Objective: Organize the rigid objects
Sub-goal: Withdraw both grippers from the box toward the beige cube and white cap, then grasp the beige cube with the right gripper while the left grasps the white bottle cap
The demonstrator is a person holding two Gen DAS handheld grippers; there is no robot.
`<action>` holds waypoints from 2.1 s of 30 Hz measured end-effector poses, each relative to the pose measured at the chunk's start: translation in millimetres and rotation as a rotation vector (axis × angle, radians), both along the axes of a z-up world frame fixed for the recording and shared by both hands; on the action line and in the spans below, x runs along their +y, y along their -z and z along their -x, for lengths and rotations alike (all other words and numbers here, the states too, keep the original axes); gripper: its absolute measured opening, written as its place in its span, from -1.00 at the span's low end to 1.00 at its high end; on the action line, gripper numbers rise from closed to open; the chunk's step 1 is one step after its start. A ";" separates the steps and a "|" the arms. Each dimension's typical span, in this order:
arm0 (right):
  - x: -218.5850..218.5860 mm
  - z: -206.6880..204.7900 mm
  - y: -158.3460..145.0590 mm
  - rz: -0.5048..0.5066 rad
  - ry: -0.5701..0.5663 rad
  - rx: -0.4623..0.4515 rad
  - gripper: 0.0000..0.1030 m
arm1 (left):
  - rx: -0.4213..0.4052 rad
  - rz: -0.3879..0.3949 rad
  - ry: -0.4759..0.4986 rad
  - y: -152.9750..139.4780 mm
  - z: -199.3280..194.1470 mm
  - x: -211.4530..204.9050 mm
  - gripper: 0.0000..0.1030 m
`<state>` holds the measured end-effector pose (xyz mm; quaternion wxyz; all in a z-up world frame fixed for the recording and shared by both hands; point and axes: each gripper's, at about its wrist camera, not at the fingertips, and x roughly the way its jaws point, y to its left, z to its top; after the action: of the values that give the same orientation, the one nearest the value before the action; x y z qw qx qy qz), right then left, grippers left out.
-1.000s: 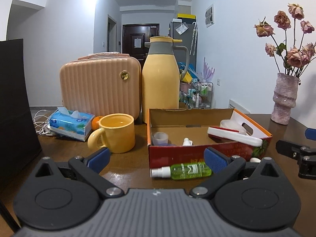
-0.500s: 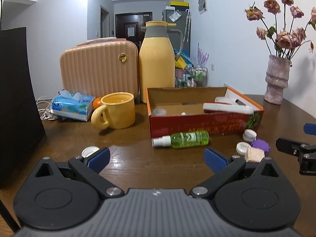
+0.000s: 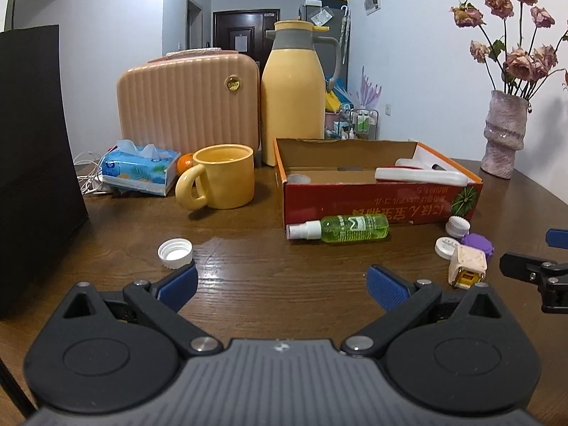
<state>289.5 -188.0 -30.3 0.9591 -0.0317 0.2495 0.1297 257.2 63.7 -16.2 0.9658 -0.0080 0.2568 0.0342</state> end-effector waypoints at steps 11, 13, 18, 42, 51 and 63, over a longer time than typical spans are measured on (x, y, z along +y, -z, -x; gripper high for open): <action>21.0 -49.0 33.7 0.048 0.056 0.108 0.75 | 0.023 0.001 -0.024 7.0 -3.1 13.9 1.00; 25.6 -56.9 39.0 0.055 0.068 0.121 0.66 | 0.030 0.001 -0.028 9.0 -4.7 17.4 1.00; 30.7 -73.6 50.2 0.036 0.109 0.154 0.47 | 0.047 0.008 -0.052 12.7 -10.1 29.6 1.00; 17.1 -63.5 45.0 -0.035 0.126 0.087 0.07 | 0.082 -0.026 -0.204 23.2 -65.6 87.6 1.00; 8.5 -40.6 32.7 -0.056 0.126 -0.003 0.07 | 0.152 -0.017 -0.258 42.6 -99.5 108.3 1.00; 2.7 -3.5 16.5 -0.091 0.086 -0.139 0.07 | 0.164 -0.020 -0.259 48.7 -112.9 107.1 1.00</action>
<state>293.0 -185.3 -46.7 0.9792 0.0138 0.1772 0.0973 370.2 170.9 -64.9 0.9292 -0.0284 0.3313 0.1614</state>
